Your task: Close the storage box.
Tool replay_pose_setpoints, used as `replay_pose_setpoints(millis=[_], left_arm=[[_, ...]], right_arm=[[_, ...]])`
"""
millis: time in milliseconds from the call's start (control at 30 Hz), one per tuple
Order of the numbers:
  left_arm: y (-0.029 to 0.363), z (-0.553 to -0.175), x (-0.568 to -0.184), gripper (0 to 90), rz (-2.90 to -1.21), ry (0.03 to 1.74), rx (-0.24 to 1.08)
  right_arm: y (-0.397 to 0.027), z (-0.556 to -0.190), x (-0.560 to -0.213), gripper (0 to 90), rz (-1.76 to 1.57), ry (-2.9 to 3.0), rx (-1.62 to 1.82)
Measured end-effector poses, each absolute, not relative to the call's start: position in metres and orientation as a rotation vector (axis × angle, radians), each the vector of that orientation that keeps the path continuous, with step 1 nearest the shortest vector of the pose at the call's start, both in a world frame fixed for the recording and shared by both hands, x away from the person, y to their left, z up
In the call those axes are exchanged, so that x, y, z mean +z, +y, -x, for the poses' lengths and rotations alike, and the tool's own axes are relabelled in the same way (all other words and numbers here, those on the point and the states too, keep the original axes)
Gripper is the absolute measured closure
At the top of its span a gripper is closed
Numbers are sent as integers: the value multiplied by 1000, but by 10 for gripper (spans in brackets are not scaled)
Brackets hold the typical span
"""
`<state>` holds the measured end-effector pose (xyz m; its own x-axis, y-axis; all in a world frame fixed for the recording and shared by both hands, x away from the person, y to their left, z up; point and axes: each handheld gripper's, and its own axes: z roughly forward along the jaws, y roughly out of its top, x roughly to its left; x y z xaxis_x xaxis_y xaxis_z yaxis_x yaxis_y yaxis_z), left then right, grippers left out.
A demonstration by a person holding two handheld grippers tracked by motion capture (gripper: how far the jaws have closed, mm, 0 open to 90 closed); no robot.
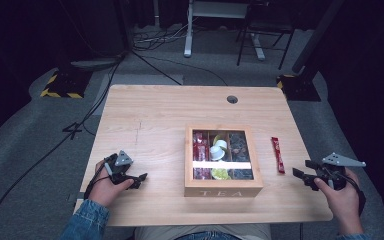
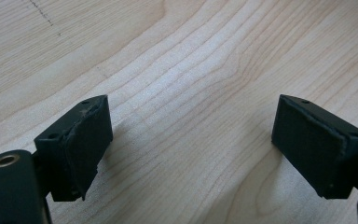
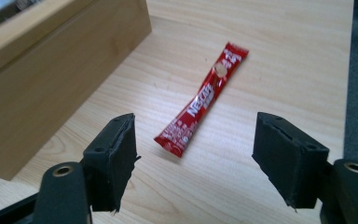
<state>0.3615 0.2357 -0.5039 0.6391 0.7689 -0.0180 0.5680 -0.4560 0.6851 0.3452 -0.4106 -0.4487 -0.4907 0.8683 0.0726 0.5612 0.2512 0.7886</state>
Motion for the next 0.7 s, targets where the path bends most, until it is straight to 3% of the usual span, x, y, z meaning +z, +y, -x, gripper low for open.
replay_pose_setpoints(millis=[700], left_arm=[[235,-362,-504,122,-2190,1039,388]], right_arm=[[-412,-348,-491,288,-1331,2189,1012]])
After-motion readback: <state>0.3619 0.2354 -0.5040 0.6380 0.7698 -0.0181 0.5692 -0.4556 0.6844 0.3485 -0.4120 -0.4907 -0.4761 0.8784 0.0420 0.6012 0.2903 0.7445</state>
